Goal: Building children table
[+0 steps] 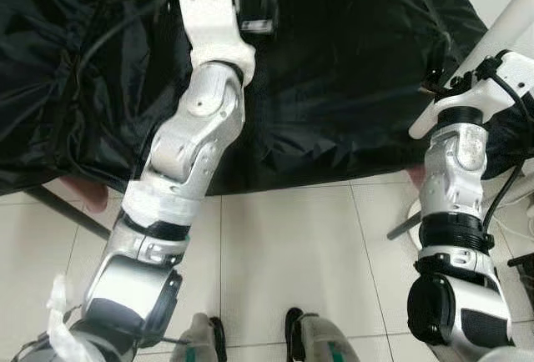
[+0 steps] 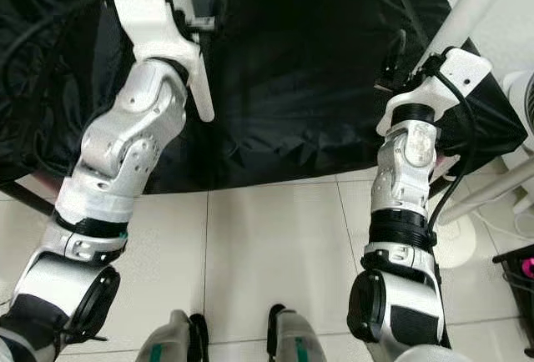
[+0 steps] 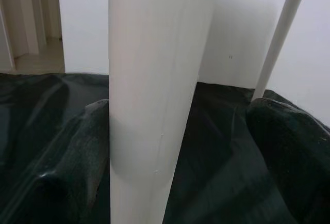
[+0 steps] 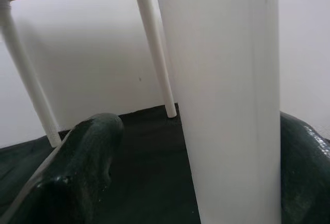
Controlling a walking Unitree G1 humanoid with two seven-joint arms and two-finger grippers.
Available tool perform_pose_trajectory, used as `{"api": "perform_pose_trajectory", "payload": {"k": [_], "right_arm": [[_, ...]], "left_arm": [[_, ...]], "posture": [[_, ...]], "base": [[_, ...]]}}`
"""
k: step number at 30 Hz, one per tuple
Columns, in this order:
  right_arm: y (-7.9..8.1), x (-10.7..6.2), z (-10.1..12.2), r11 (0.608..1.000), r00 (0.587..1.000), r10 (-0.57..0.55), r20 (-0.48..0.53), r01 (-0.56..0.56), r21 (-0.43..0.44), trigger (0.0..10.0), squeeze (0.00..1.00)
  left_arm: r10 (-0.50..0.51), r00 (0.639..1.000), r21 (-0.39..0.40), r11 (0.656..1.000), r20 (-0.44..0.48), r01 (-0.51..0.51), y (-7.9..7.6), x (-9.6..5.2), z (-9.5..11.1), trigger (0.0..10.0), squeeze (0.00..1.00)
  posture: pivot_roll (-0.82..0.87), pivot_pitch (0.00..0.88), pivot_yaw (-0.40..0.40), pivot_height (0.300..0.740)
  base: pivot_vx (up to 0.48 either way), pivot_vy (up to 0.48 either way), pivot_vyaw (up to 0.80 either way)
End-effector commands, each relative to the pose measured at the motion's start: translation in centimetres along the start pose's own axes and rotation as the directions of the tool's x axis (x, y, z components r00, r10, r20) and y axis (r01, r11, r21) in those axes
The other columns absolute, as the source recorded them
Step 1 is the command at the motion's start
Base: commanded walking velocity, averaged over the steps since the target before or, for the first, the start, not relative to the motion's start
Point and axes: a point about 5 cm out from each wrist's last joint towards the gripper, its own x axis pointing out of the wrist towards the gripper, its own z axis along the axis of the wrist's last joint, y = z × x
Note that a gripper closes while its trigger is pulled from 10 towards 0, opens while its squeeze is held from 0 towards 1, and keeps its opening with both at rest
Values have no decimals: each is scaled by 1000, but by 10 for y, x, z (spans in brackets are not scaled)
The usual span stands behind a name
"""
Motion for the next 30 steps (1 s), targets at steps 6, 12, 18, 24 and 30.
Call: {"api": "perform_pose_trajectory", "payload": {"k": [6,12,18,24,30], "right_arm": [[9,-23,-3,999,999,50,-11,-50,-20,10000,0],[0,-52,-3,1000,1000,-19,-19,19,-14,10000,0],[-6,-63,1,997,997,-72,-12,72,-1,10000,0],[-5,-71,0,998,998,-58,-35,58,-17,10000,0],[2,-92,-13,998,991,36,-129,-42,-46,10000,0]], "left_arm": [[-453,890,13,891,-53,454,-11,-25,-13,10000,0],[-442,895,-7,897,-67,442,3,-47,-19,10000,0],[-472,879,-55,881,-68,469,3,-61,-20,10000,0],[-506,856,-78,862,-102,500,3,-74,-25,10000,0],[-504,837,-36,860,-214,508,10,-95,-50,10000,0]], "posture": [[-21,195,41,740],[-25,195,43,740],[-26,197,49,740],[-26,196,52,740],[-8,187,42,740]], "base": [[0,0,0],[0,0,0],[0,0,0],[0,0,0],[0,0,0]]}}
